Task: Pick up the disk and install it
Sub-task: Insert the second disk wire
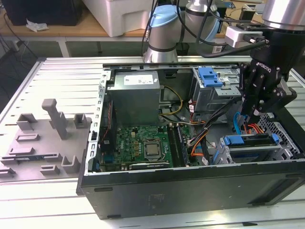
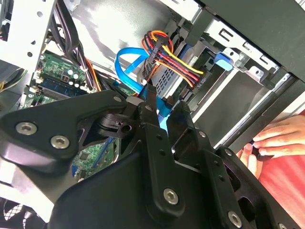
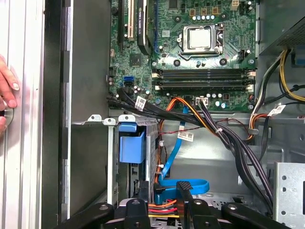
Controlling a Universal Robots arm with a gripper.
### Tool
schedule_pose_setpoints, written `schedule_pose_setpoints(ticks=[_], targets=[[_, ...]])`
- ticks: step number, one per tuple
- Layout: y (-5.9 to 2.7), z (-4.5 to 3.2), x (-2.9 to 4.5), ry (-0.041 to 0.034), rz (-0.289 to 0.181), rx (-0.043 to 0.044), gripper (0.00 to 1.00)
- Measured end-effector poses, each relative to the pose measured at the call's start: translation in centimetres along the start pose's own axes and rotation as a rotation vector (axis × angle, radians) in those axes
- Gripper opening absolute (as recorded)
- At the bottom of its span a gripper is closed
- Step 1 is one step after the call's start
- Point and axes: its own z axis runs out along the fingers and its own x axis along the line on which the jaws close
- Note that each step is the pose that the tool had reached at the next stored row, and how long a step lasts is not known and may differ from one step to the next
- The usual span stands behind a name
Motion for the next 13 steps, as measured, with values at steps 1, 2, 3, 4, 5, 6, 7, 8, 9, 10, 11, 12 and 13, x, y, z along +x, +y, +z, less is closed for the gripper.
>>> schedule_pose_setpoints(ticks=[1,2,3,4,5,6,7,8,9,10,11,12,13], targets=[[-0.01,0.01,0.01,0.0001,0.0,0.0,0.37],[-0.02,0.0,0.01,0.0006,0.0,-0.0001,0.37],[-0.04,0.01,0.02,0.0011,0.0,-0.0001,0.37],[-0.06,0.01,0.03,0.0017,0.0,0.0,0.37],[-0.08,0.01,0.03,0.002,0.0,-0.0001,0.37],[-0.1,0.01,0.03,0.0023,0.0,-0.0001,0.37],[-0.11,0.02,0.03,0.0024,0.0,-0.0001,0.37],[-0.13,0.02,0.03,0.0028,0.0,-0.0001,0.37],[-0.14,0.02,0.03,0.0028,0.0,-0.0001,0.37],[-0.14,0.03,0.03,0.0028,0.0,-0.0001,0.37],[-0.14,0.03,0.03,0.0028,0.0,-0.0001,0.37],[-0.15,0.03,0.03,0.0028,0.0,-0.0002,0.37],[-0.15,0.03,0.03,0.0028,0.0,-0.0001,0.37]])
